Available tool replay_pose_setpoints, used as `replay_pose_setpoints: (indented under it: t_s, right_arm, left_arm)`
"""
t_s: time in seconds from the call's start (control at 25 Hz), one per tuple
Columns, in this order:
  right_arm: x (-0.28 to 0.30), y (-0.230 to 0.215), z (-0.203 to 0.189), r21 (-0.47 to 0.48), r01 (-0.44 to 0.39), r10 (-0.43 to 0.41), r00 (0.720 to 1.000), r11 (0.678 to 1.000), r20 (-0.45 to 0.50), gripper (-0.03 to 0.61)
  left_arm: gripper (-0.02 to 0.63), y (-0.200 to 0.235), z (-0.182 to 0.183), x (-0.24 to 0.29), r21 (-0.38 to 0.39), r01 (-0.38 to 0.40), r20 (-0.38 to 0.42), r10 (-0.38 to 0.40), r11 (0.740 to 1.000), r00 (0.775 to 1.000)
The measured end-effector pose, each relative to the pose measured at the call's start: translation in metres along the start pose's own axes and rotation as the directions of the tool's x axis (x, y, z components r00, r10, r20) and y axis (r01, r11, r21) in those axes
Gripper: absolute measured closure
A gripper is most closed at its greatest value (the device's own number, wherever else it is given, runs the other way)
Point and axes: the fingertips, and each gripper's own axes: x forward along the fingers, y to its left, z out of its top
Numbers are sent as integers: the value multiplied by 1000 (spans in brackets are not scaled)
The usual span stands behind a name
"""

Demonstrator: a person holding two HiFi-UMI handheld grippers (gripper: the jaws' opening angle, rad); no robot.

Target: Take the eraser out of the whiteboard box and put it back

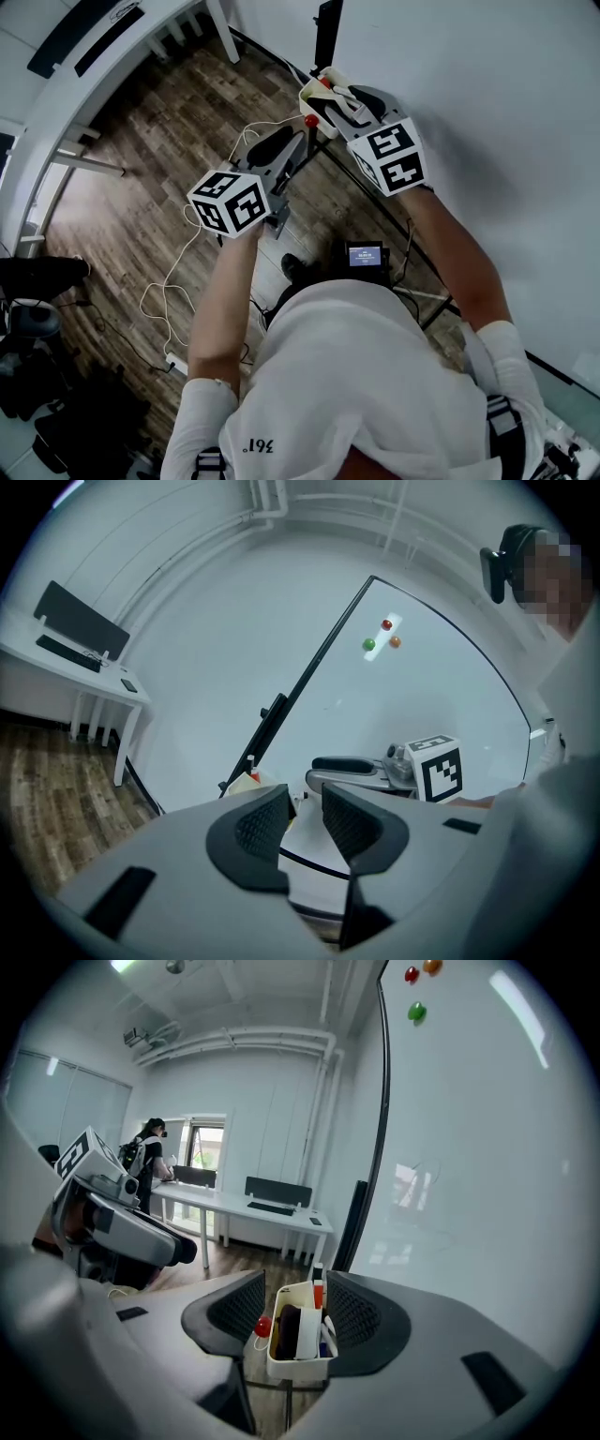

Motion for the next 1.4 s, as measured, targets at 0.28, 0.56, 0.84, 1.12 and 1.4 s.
replay_pose_setpoints:
  t_s: [0.28,0.56,0.84,1.12,1.4]
  right_arm:
    - [-22,4,16,27,-12,11,999,1000,43,367]
    - [-43,11,25,71,-29,23,996,997,89,368]
    - [-60,18,25,81,-54,46,994,995,99,380]
    - [-78,22,30,75,-61,52,991,995,120,405]
    - [-92,26,31,82,-58,47,990,995,136,436]
  left_arm:
    - [495,-9,12,-14,13,-1,17,1,1000,1000]
    - [495,-19,18,-26,4,14,51,-14,1000,999]
    - [495,-28,24,-39,9,15,75,-16,1000,997]
    - [495,-35,28,-56,-3,-2,95,3,1000,996]
    - [495,-41,23,-69,-30,-5,100,8,1000,995]
